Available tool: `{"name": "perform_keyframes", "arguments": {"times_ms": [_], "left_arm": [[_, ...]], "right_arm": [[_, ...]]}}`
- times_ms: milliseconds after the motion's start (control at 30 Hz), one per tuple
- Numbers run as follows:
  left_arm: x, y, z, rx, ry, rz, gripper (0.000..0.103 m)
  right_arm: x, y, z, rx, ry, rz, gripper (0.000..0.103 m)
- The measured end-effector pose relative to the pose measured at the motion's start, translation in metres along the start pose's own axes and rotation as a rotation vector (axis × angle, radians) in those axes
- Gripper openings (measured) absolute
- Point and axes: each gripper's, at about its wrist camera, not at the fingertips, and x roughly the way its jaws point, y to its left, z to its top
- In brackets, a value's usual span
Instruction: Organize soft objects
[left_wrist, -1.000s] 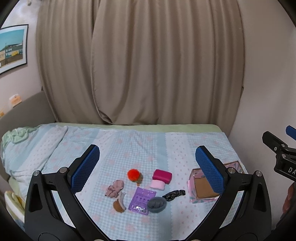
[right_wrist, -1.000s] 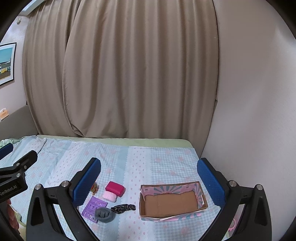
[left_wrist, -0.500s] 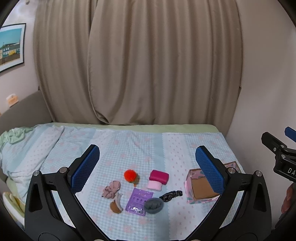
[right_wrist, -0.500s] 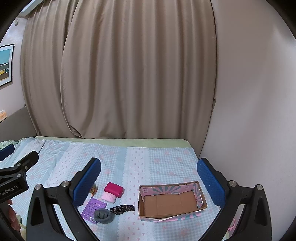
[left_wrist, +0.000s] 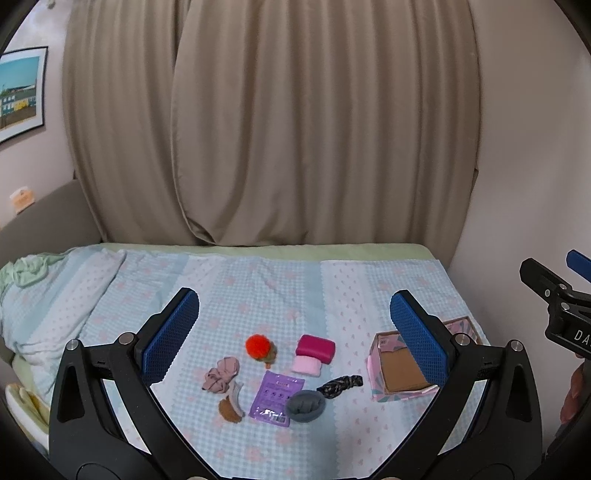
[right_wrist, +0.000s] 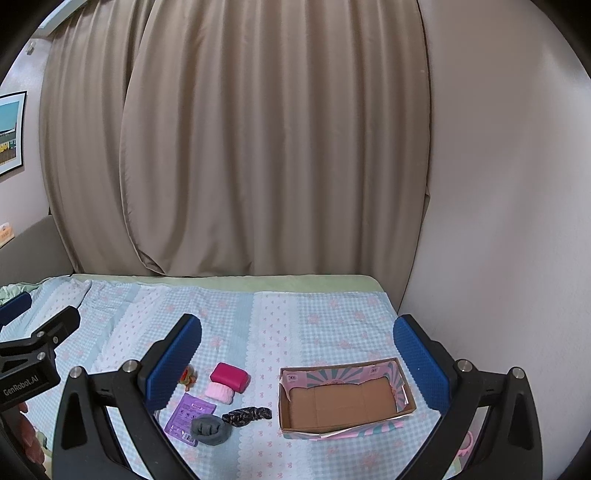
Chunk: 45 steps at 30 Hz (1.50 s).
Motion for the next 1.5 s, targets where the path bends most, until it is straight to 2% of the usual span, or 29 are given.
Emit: {"name": "perform_keyframes", "arguments": {"times_ms": [933, 1100, 1267, 1333, 1500], "left_arm": [[-0.006, -0.002, 0.001, -0.021, -0.001, -0.004, 0.103], [-0.006, 0.013, 0.004, -0.07, 0.005, 0.057, 0.103], [0.011, 0.039, -0.016, -0.127, 0.073, 0.14, 0.103], [0.028, 0.054, -0.034, -0.146, 0.134, 0.168, 0.103], [0.07, 0.099, -0.083, -0.19, 0.264, 0.136, 0.103]], "right_arm": [[-0.008, -0.005, -0.004, -0.001, -0.004, 0.015, 0.103], [0.001, -0.006, 0.001, -0.016, 0.016, 0.054, 0.103], [0.024, 0.009, -0.015, -0.057, 0.048, 0.123, 0.103], [0.037, 0.019, -0.026, -0.053, 0.084, 0.137, 0.103], [0.071, 0.054, -0.062, -0.005, 0.191, 0.135, 0.103]]}}
